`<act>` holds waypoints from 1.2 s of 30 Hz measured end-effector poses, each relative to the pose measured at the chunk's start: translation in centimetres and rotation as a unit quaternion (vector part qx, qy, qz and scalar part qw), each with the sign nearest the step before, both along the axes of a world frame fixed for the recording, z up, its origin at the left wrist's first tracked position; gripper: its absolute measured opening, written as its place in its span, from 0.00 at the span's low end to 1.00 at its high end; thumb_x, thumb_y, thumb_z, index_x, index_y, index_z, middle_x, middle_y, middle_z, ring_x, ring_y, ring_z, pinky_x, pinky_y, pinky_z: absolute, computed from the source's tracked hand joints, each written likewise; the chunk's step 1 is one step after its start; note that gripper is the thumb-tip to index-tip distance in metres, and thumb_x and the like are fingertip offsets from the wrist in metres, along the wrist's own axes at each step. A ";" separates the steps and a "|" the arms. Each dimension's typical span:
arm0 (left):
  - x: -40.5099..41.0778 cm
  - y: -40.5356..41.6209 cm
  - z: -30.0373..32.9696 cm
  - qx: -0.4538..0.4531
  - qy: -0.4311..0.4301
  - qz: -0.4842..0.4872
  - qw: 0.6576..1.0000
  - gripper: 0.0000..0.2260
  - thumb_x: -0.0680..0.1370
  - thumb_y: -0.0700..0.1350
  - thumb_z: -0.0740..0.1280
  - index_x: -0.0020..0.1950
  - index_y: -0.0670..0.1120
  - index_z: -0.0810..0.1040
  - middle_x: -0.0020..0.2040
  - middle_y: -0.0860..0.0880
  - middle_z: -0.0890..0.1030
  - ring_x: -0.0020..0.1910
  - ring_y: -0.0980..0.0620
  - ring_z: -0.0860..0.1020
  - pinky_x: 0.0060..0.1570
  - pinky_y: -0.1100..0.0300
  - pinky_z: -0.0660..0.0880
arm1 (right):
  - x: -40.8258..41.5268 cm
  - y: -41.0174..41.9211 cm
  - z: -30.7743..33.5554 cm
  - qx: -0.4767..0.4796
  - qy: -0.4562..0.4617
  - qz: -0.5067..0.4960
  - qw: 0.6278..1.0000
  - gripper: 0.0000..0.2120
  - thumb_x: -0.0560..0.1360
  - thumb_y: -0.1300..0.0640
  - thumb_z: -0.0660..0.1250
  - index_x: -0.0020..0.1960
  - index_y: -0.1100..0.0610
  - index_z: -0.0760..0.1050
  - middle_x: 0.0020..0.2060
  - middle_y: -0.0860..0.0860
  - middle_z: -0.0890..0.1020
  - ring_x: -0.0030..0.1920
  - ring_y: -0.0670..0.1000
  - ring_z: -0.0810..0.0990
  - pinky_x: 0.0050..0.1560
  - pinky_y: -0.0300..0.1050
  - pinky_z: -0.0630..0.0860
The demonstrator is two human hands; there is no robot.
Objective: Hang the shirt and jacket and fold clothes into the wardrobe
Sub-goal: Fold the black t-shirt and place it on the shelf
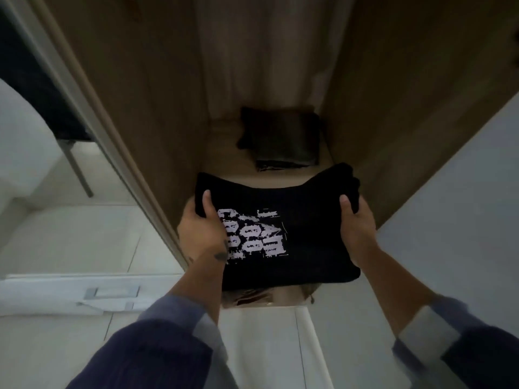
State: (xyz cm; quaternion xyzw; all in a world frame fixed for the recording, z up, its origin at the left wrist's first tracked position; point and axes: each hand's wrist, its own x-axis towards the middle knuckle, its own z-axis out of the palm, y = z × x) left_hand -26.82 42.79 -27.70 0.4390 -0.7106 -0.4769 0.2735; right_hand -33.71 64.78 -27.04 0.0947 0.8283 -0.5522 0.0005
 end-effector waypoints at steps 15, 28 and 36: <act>-14.4 -4.7 -12.6 -0.199 -0.102 -0.070 0.972 0.15 0.83 0.52 0.52 0.60 0.44 0.71 0.55 0.43 0.77 0.56 0.42 0.74 0.47 0.52 0.65 | -13.5 -2.1 -13.0 0.383 0.045 -0.022 0.923 0.25 0.82 0.46 0.53 0.75 0.56 0.58 0.65 0.62 0.73 0.63 0.64 0.71 0.58 0.56 0.69; -6.7 -0.8 -7.9 -0.317 -0.379 -0.357 0.793 0.27 0.81 0.57 0.42 0.78 0.49 0.45 0.79 0.50 0.41 0.77 0.51 0.38 0.73 0.40 0.39 | -4.0 -4.0 -7.9 0.581 -0.012 0.170 0.796 0.29 0.80 0.40 0.40 0.78 0.47 0.38 0.77 0.59 0.38 0.77 0.59 0.38 0.73 0.64 0.38; 2.6 0.7 1.2 -0.341 -0.349 -0.392 0.780 0.26 0.82 0.56 0.43 0.78 0.49 0.46 0.79 0.50 0.45 0.77 0.51 0.39 0.73 0.40 0.39 | 5.6 -5.3 1.1 0.557 -0.023 0.233 0.797 0.27 0.80 0.41 0.40 0.78 0.46 0.43 0.78 0.56 0.42 0.77 0.57 0.39 0.74 0.62 0.40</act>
